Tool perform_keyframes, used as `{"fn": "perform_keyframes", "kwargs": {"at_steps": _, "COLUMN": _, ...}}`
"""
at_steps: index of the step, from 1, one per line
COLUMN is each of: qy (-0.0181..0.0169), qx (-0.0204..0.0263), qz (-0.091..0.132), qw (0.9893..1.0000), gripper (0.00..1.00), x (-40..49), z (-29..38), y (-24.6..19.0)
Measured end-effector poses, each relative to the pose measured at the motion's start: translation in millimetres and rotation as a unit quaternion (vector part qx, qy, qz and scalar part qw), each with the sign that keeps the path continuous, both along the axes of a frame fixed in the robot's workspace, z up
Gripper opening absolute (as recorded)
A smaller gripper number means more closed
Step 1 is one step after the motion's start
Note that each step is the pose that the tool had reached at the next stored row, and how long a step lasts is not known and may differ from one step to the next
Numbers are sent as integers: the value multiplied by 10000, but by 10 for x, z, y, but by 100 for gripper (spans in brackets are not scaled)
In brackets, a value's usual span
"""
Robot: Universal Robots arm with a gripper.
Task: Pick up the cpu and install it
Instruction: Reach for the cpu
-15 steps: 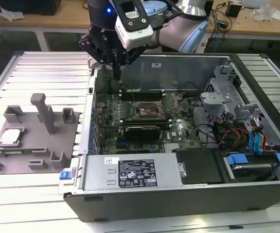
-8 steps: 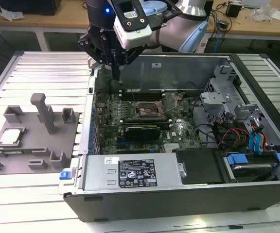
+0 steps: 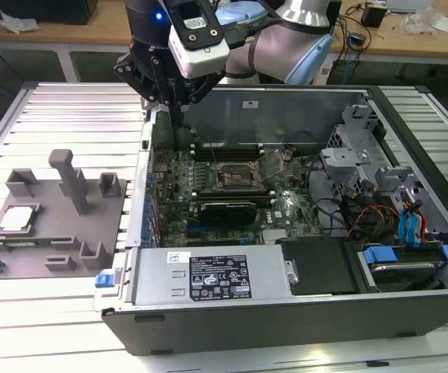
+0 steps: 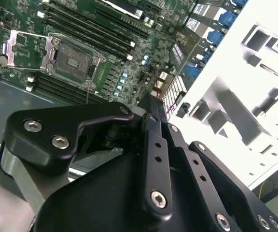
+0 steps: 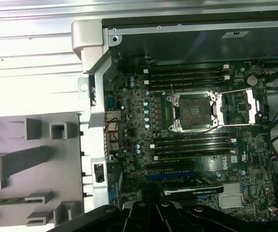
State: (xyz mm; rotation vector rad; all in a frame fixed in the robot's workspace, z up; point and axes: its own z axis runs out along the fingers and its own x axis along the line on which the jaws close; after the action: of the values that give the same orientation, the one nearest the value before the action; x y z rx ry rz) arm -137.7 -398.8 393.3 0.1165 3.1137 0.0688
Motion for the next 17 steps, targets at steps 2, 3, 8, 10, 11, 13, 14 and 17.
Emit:
{"fn": "perform_keyframes", "kwargs": {"at_steps": 2, "qy": 0, "qx": 0, "qz": 0, "qw": 10000, "gripper": 11, "x": -27, "z": 0, "y": 0}}
{"fn": "perform_keyframes", "kwargs": {"at_steps": 3, "qy": 0, "qx": 0, "qz": 0, "qw": 10000, "gripper": 11, "x": -35, "z": 0, "y": 0}}
{"fn": "perform_keyframes", "kwargs": {"at_steps": 8, "qy": 0, "qx": 0, "qz": 0, "qw": 10000, "gripper": 11, "x": -79, "z": 0, "y": 0}}
{"fn": "perform_keyframes", "kwargs": {"at_steps": 10, "qy": 0, "qx": 0, "qz": 0, "qw": 10000, "gripper": 11, "x": -97, "z": 0, "y": 0}}
{"fn": "perform_keyframes", "kwargs": {"at_steps": 11, "qy": 0, "qx": 0, "qz": 0, "qw": 10000, "gripper": 11, "x": -111, "z": 0, "y": 0}}
{"fn": "perform_keyframes", "kwargs": {"at_steps": 13, "qy": 0, "qx": 0, "qz": 0, "qw": 10000, "gripper": 11, "x": -129, "z": 0, "y": 0}}
{"fn": "perform_keyframes", "kwargs": {"at_steps": 14, "qy": 0, "qx": 0, "qz": 0, "qw": 10000, "gripper": 11, "x": -139, "z": 0, "y": 0}}
{"fn": "perform_keyframes", "kwargs": {"at_steps": 17, "qy": 0, "qx": 0, "qz": 0, "qw": 10000, "gripper": 11, "x": -168, "z": 0, "y": 0}}
